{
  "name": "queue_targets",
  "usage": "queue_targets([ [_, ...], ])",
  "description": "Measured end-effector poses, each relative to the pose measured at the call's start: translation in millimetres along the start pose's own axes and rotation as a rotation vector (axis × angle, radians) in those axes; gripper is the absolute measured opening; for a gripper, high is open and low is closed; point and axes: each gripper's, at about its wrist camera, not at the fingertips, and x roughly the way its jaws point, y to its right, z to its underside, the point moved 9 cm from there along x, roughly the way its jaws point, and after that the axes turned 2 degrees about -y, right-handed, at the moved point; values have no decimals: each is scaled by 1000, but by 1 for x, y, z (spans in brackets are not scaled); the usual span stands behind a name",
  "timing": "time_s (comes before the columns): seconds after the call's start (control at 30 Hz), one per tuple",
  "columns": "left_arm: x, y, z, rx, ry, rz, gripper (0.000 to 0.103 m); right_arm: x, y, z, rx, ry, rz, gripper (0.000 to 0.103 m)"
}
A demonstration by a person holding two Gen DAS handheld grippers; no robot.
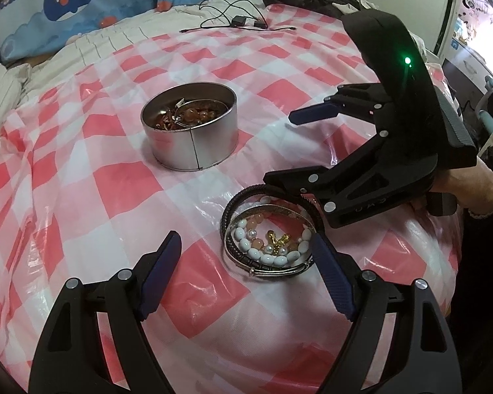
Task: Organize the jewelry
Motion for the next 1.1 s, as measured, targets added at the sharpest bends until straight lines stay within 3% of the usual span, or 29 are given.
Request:
queue_targets([
  [1.1, 4, 0, 6, 3, -28, 0, 78, -5, -1, -2, -81, 18, 108, 86],
])
